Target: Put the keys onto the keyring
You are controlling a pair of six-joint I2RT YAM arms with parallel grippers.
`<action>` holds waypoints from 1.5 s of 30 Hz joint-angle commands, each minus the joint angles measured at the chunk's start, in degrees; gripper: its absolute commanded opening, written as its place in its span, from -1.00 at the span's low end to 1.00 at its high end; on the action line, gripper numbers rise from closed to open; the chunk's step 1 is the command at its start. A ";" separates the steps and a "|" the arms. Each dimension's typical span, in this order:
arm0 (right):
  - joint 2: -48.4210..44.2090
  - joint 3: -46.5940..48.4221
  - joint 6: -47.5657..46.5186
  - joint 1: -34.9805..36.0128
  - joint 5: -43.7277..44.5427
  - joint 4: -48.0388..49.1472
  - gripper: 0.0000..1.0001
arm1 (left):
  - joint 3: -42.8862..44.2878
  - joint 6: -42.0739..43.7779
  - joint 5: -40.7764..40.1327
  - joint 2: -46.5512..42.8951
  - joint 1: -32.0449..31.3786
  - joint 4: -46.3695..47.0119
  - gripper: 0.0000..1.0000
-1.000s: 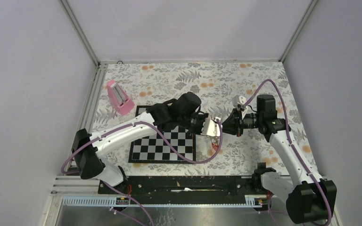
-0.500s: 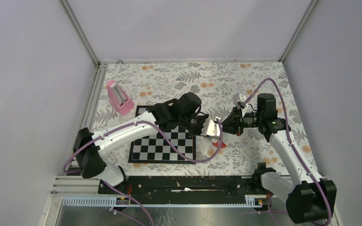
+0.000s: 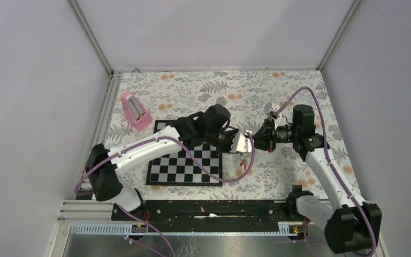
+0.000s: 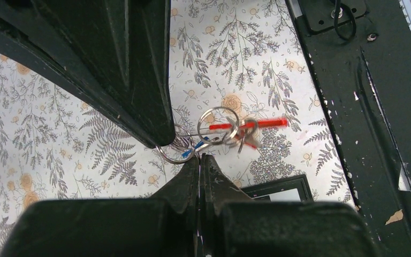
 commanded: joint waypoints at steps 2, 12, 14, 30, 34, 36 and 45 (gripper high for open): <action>-0.19 0.58 2.23 -0.70 2.06 6.62 -1.00 | 2.07 -1.13 3.05 0.37 -0.91 -0.53 -1.00; -0.52 0.03 2.22 -0.72 3.78 6.63 -1.00 | 1.98 -3.91 -1.28 0.46 -1.26 1.98 -1.00; -0.63 -0.19 1.85 -0.69 3.25 6.47 -1.00 | 1.82 -4.05 -1.96 0.40 -1.33 2.33 -1.00; -0.91 2.24 -13.81 -0.70 1.66 -8.04 -1.00 | -0.07 -3.86 -7.63 -1.94 -1.27 3.34 -1.00; -1.04 2.50 -14.89 -0.70 2.31 -9.34 -1.00 | 1.03 -3.89 -7.22 -1.74 -1.26 3.36 -1.00; -1.13 2.31 -14.92 -0.69 2.57 -9.39 -1.00 | 1.71 -3.75 -6.70 -1.37 -1.27 3.34 -1.00; -1.01 0.90 -13.39 -0.17 3.24 -7.62 -1.00 | 4.93 -0.69 -6.38 0.73 -1.89 3.29 -1.00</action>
